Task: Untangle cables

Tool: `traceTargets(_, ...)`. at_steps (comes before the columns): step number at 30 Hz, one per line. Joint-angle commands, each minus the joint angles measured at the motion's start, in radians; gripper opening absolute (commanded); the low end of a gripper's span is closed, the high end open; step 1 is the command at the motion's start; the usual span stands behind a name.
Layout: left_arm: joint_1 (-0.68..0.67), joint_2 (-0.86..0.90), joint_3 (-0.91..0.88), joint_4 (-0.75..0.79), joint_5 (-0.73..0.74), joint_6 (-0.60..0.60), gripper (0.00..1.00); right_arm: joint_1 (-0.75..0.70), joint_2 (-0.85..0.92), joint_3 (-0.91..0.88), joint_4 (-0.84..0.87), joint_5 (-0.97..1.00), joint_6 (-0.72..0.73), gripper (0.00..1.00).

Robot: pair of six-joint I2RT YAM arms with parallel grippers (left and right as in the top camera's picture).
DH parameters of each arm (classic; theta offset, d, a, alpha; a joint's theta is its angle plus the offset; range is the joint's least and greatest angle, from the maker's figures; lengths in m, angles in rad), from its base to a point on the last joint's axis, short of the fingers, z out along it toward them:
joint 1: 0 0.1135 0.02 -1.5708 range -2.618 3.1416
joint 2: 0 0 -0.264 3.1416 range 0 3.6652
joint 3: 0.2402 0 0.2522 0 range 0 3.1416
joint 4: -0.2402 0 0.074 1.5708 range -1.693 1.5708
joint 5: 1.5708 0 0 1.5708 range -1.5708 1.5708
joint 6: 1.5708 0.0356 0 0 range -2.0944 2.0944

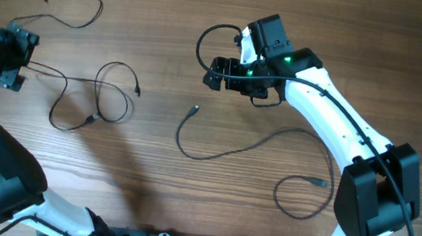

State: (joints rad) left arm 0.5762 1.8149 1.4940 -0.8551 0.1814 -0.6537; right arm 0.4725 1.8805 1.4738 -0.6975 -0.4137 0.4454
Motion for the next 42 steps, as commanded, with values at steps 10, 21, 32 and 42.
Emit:
traceTargets(10, 0.003, 0.069, -0.005, 0.037, -0.059, -0.006, 0.49, 0.001, 0.011, -0.010, 0.003, 0.015, 0.003, 1.00)
traceTargets(21, 0.003, 0.045, 0.013, 0.067, -0.060, -0.006, 0.04, 0.002, 0.011, -0.010, 0.003, 0.015, 0.003, 1.00)
traceTargets(32, 0.003, -0.303, 0.064, 0.362, 0.109, -0.088, 0.04, 0.002, 0.011, -0.010, 0.003, 0.015, 0.002, 1.00)
traceTargets(42, 0.005, -0.232, 0.064, 0.195, -0.237, -0.089, 0.04, 0.002, 0.011, -0.010, 0.003, 0.014, 0.003, 1.00)
